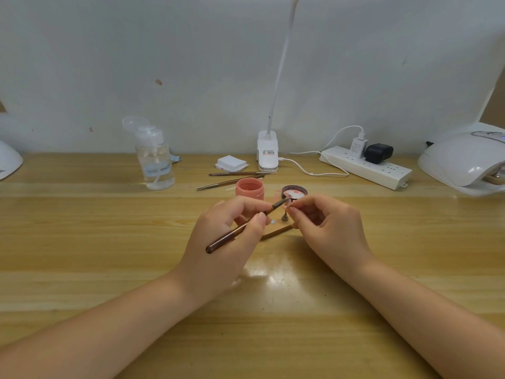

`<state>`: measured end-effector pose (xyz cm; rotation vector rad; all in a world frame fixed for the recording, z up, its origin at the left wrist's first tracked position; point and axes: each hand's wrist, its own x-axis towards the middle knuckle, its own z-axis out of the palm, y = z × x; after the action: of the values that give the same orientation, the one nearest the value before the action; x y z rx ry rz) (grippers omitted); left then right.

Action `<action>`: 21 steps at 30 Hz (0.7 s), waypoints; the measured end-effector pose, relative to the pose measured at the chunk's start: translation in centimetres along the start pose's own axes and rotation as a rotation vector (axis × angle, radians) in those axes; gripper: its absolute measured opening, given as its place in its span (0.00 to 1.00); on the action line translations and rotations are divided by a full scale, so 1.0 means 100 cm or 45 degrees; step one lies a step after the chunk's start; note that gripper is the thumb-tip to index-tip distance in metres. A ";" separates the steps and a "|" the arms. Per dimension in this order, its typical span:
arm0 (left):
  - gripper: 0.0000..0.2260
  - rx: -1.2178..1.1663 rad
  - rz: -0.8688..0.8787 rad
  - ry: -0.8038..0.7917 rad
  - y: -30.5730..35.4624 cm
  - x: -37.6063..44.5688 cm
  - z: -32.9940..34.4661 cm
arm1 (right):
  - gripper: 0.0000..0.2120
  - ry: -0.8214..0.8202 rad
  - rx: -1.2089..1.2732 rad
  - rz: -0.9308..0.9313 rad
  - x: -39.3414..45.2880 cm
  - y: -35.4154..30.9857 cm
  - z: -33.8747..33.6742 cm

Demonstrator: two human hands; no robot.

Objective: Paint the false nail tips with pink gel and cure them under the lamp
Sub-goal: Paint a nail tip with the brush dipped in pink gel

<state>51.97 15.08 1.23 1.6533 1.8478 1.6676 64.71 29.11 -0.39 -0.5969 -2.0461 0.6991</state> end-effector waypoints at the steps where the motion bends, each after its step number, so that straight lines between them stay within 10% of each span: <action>1: 0.08 -0.020 0.000 -0.011 0.000 0.000 -0.001 | 0.03 -0.006 0.007 0.007 0.000 0.000 0.000; 21: 0.07 -0.154 -0.055 0.020 -0.003 -0.001 0.000 | 0.02 0.020 -0.023 0.005 0.000 0.002 0.000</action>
<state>51.87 15.06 0.93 1.5461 1.7391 1.7418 64.67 29.23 -0.49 -0.6153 -2.0391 0.6765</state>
